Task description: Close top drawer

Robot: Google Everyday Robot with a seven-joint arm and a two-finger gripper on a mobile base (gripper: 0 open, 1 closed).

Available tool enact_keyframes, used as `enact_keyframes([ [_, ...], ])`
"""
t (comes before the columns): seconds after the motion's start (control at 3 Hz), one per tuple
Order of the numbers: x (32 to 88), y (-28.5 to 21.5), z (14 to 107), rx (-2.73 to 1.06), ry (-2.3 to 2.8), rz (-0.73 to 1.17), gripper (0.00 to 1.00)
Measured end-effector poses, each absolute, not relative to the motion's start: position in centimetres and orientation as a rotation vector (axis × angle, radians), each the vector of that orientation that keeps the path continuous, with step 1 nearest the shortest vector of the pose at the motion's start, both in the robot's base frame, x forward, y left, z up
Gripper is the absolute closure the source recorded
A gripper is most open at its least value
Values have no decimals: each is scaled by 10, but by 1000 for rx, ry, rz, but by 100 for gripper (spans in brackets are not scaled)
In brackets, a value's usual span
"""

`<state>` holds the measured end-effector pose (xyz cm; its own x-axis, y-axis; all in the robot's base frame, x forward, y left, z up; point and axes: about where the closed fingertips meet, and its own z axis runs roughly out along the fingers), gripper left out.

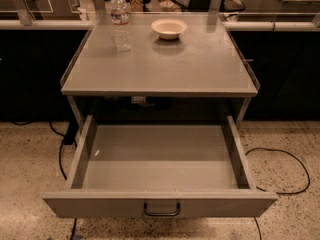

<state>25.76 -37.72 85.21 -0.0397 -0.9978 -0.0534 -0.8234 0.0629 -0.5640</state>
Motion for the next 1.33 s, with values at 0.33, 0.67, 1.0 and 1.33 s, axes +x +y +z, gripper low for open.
enact_keyframes([
  [0.33, 255, -370, 845, -1835, 1903, -521, 0],
  [0.67, 243, -348, 829, -1901, 1856, -481, 0],
  [1.0, 232, -333, 813, -1973, 1828, -456, 0],
  [1.33, 215, -318, 787, -2176, 1772, -400, 0],
])
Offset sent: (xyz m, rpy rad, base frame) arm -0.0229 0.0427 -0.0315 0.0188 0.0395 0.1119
